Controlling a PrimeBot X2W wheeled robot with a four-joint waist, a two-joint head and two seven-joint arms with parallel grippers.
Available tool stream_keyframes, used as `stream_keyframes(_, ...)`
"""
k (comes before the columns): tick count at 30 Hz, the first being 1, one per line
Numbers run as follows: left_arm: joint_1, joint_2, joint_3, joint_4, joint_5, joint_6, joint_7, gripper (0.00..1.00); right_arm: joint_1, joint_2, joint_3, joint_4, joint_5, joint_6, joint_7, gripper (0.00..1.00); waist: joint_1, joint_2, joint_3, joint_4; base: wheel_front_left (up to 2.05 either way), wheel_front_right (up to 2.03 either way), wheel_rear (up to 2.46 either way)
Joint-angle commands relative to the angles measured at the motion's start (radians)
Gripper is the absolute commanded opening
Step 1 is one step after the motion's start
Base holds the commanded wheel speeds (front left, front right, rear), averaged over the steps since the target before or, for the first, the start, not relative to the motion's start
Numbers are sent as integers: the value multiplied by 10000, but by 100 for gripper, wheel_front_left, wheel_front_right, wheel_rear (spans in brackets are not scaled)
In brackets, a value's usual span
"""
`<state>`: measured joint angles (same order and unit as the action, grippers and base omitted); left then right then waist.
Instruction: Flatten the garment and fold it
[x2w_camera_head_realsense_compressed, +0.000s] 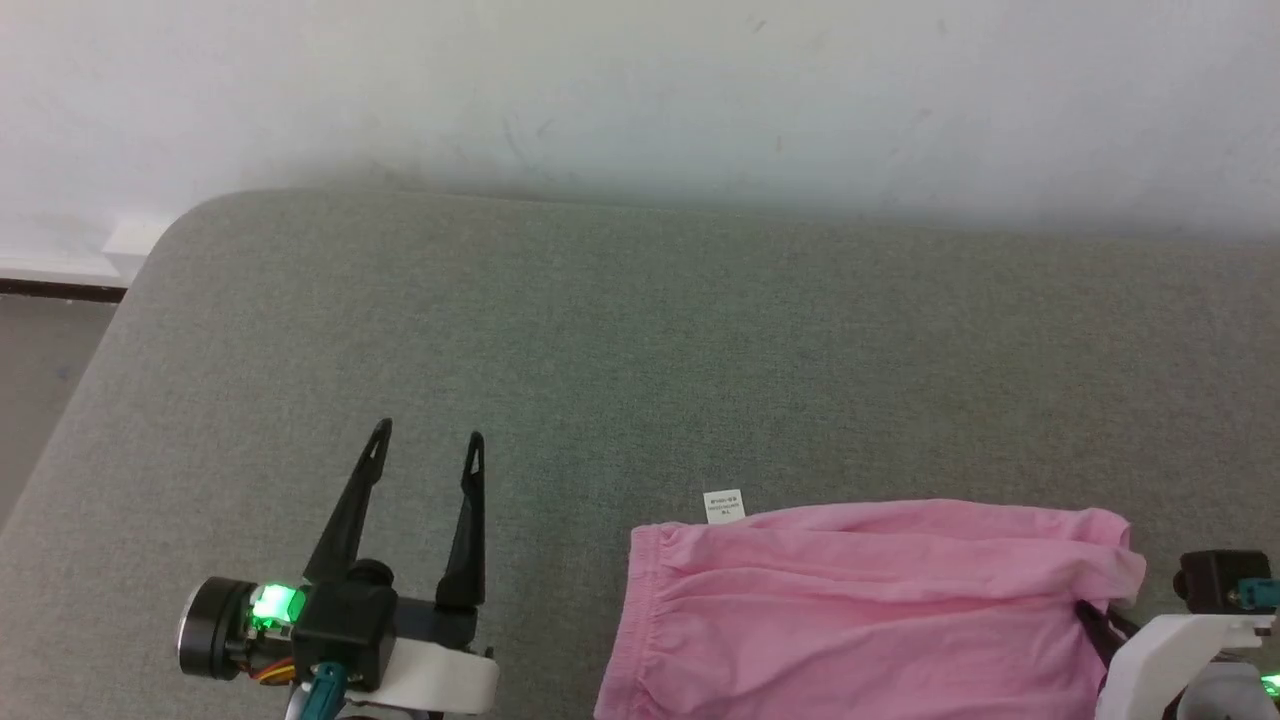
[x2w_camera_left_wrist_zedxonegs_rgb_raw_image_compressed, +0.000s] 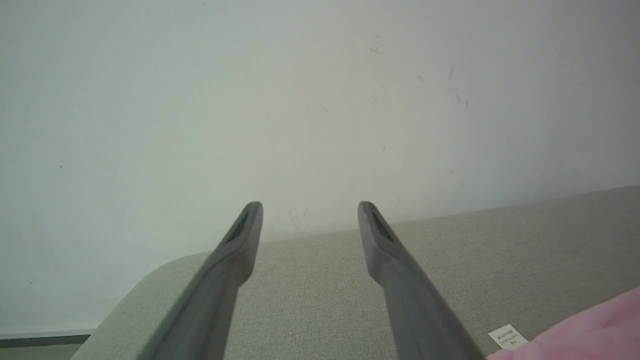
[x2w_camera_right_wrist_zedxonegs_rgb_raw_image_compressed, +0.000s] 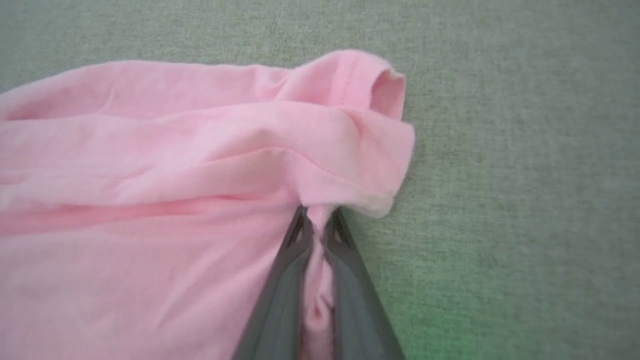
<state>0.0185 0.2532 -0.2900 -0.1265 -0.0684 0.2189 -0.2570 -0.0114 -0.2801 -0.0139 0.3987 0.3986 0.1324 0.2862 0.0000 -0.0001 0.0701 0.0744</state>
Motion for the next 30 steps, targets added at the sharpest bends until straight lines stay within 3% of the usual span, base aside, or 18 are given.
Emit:
stream_keyframes(1, 125, -52, 85, 67, 51, -132, -47, 100, 101, 23, -233, 378, -76, -17, -49, 0, 0, 1, -102, -115, 0, 0, 0)
stream_keyframes(8, 231, -225, 261, 139, 49, -382, -47, 100, -157, -464, -1813, 542, -645, -17, -272, 0, 0, 1, -320, -418, 0, 0, 0)
stream_keyframes(12, 295, -337, 343, 180, 68, -504, -47, 100, -89, -677, -2209, 421, -871, -17, -158, 0, 0, 1, -432, -538, 0, 0, 0)
stream_keyframes(17, 412, -480, 431, 258, 89, -633, -47, 100, 259, -581, -2068, -500, -825, -17, 237, 0, 0, 1, -627, -606, 0, 0, 0)
stream_keyframes(25, 629, -622, 483, 313, 151, -827, -47, 100, 953, -2, -1340, -2940, -300, -17, 1600, 0, 0, 1, -876, -551, 0, 0, 0)
stream_keyframes(30, 677, -727, 528, 313, 183, -953, -47, 100, 1163, 736, -685, -4393, 158, -17, 2585, 0, 0, 1, -944, -376, 0, 0, 0)
